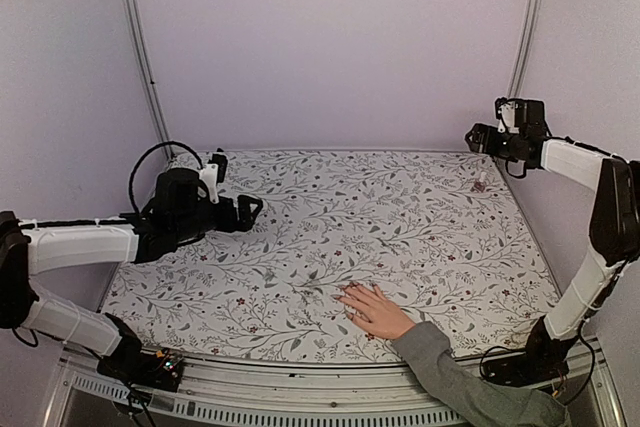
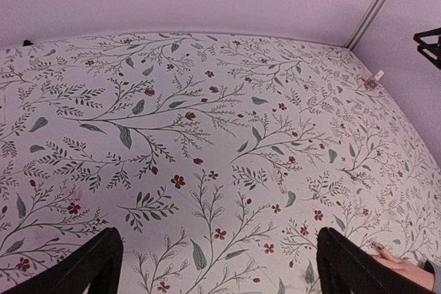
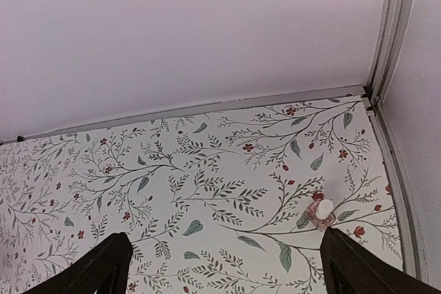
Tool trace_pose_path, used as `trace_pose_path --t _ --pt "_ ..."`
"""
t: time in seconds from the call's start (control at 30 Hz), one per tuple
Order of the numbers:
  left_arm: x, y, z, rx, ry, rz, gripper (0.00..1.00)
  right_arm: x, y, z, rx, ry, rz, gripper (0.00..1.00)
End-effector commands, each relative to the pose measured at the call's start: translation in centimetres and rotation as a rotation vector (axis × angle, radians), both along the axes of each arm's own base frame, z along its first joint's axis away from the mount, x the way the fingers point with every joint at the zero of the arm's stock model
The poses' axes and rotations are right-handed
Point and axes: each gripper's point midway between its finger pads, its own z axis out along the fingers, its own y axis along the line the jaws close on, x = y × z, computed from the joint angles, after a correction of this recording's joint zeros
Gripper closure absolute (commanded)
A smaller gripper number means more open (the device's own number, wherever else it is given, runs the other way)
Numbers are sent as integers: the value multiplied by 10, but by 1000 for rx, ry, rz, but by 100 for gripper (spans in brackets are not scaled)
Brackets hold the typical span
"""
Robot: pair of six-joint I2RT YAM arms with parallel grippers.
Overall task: Paint the nails
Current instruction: Pick up the nail polish bottle at the corner of the board.
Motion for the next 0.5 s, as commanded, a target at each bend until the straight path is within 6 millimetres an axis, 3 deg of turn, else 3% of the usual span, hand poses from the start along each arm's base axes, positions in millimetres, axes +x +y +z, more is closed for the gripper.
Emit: trace_pose_path --t 0.0,0.1,0.17,0.47 --pt "-6 -10 0 -4 -19 -47 0 21 -38 -8 -53 44 -83 1" --pt "-5 -7 -2 3 -26 -36 0 34 -53 -16 -66 66 -115 5" --pt "-5 -6 -2 5 -29 -30 0 43 -59 -33 -83 101 -127 7" --pt "-4 -1 -6 21 -35 -6 0 65 -70 -80 -107 181 -148 16"
